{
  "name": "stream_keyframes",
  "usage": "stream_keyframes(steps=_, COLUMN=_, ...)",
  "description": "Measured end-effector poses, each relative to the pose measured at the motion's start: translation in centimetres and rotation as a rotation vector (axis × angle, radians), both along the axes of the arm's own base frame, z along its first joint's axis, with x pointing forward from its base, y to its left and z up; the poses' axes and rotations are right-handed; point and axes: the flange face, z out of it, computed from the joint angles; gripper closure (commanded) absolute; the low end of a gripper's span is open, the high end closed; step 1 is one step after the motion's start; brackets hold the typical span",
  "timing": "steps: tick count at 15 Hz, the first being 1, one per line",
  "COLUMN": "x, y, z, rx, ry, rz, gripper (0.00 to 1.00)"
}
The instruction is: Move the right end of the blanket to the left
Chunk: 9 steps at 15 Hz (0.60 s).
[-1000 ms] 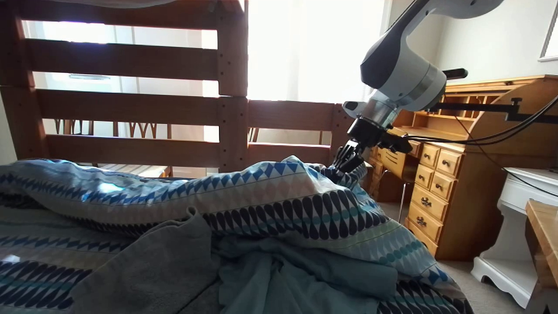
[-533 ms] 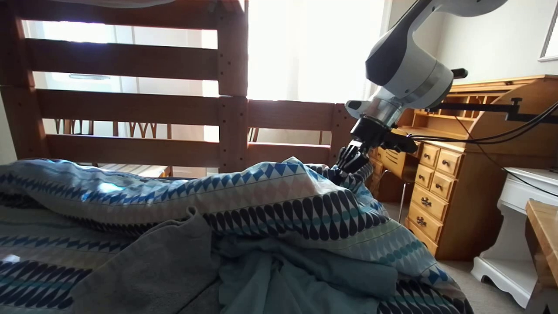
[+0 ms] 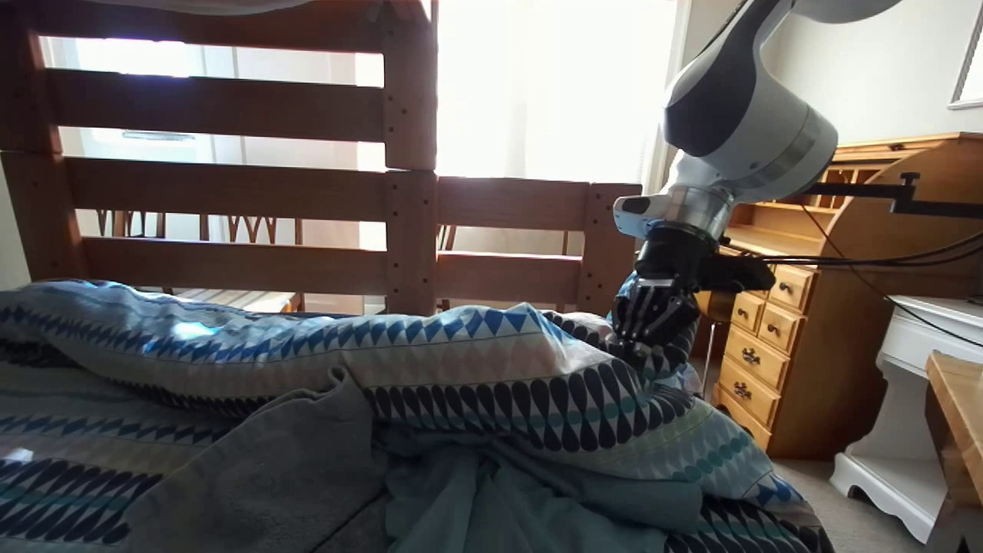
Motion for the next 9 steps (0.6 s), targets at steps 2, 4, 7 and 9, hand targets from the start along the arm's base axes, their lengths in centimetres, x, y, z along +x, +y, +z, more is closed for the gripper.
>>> stream_keyframes(steps=2, x=-2.2, y=2.0, z=-0.3, rx=0.009, ry=0.031, rz=0.066, gripper=0.98)
stream_keyframes(steps=4, x=-3.8, y=3.4, z=-0.2, rx=0.023, ry=0.05, rz=0.121, gripper=0.98)
stream_keyframes(steps=7, x=-5.9, y=5.0, z=0.0, rx=0.069, ry=0.09, rz=0.218, gripper=0.98)
stream_keyframes(steps=9, x=-7.0, y=5.8, z=0.0, rx=0.115, ry=0.134, rz=0.281, gripper=0.98)
